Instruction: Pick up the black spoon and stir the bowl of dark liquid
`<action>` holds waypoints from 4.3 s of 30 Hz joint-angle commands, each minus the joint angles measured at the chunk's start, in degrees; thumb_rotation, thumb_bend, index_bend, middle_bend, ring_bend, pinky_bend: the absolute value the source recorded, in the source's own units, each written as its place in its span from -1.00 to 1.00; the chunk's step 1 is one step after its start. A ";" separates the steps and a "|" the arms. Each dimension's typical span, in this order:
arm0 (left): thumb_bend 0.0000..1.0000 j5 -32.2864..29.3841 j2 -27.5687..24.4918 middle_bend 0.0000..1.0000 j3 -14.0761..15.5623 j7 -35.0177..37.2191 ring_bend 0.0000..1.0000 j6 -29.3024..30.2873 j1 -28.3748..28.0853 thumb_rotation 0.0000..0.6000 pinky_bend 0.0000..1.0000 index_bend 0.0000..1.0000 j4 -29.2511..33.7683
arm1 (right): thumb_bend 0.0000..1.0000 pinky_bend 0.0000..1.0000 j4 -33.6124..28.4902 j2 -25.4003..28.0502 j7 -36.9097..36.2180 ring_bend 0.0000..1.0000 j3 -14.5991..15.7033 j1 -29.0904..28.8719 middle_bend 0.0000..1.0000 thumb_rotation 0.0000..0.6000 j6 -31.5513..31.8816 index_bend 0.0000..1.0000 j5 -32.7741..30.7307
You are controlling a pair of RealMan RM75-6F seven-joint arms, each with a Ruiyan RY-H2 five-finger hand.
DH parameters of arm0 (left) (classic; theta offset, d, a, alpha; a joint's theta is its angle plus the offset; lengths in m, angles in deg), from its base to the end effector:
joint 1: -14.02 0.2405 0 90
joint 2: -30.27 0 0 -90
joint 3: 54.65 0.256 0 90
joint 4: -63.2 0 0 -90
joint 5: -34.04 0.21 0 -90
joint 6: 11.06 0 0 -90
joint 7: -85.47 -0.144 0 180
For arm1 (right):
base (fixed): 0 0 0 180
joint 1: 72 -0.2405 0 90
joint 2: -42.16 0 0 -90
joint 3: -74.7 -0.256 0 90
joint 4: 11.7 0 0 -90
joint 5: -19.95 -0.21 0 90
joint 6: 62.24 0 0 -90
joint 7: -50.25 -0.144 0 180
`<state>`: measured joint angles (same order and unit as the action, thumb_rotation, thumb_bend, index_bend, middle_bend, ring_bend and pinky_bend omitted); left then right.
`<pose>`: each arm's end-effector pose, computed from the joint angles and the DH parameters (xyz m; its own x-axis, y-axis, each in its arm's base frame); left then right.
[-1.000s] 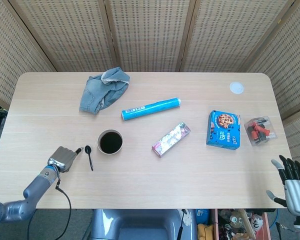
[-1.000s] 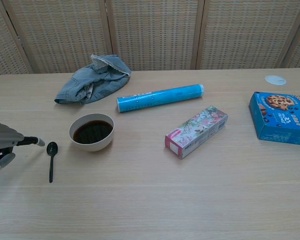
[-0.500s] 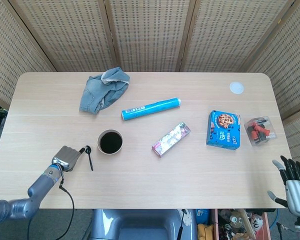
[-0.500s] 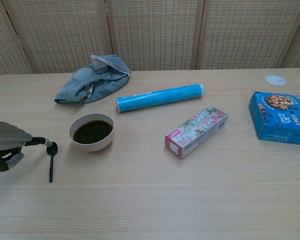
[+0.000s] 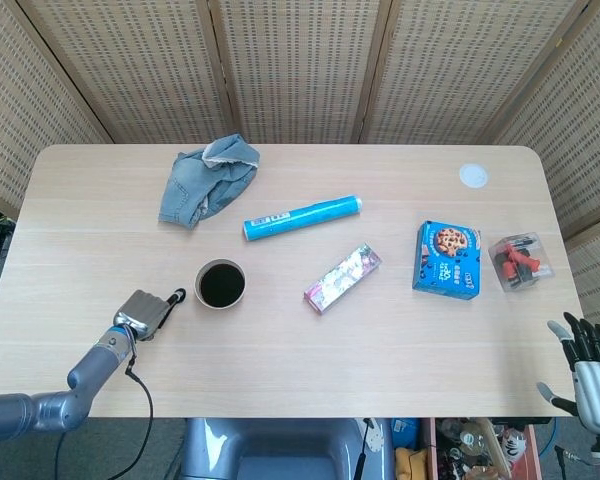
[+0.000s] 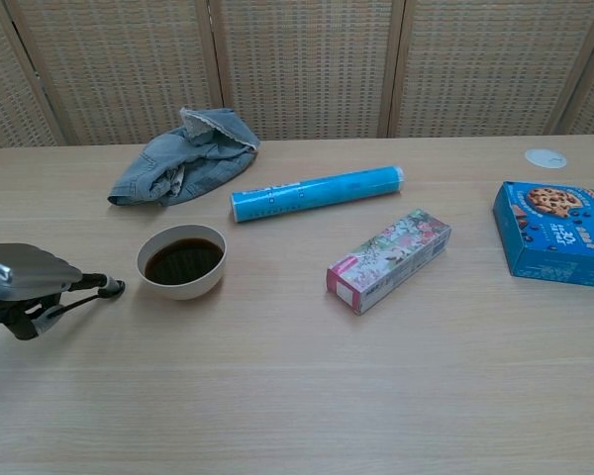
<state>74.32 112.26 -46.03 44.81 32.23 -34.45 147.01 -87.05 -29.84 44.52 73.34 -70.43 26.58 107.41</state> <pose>-0.2552 0.3144 -0.0166 0.7624 0.5297 0.3717 0.6132 -0.4078 -0.6766 -0.3666 -0.1386 0.1470 0.4520 -0.0050 0.8920 -0.8894 0.0742 0.4511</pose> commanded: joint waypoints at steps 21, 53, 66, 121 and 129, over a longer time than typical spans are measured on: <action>0.53 3.83 -2.34 0.69 1.43 1.29 0.55 3.10 1.33 1.00 0.40 -0.90 0.72 | -0.57 -1.00 -0.91 0.30 0.91 -1.00 -0.10 -0.11 -0.72 1.00 -0.07 -0.66 0.33; 0.53 9.26 -5.94 0.69 4.04 2.87 0.55 3.73 4.24 1.00 0.40 -0.90 8.84 | -0.57 -1.00 -0.49 0.21 0.19 -1.00 0.00 0.12 -0.72 1.00 0.37 -0.66 0.66; 0.53 8.72 -5.23 0.69 4.77 1.95 0.55 3.18 4.55 1.00 0.40 -0.90 8.95 | -0.57 -1.00 0.22 0.04 -0.60 -1.00 0.07 0.41 -0.72 1.00 0.54 -0.66 0.58; 0.53 5.85 -6.76 0.69 4.61 3.28 0.55 1.82 5.08 1.00 0.40 -0.90 5.98 | -0.57 -1.00 0.16 0.06 -0.61 -1.00 0.03 0.82 -0.72 1.00 0.77 -0.66 0.58; 0.53 4.38 -6.13 0.69 4.31 3.13 0.55 1.54 4.89 1.00 0.40 -0.90 4.53 | -0.58 -1.00 0.11 0.09 -0.58 -1.00 0.05 0.84 -0.72 1.00 0.71 -0.66 0.57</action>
<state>78.81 106.06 -41.63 47.90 33.73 -29.55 151.68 -86.94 -29.76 43.93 73.39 -69.60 27.30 107.99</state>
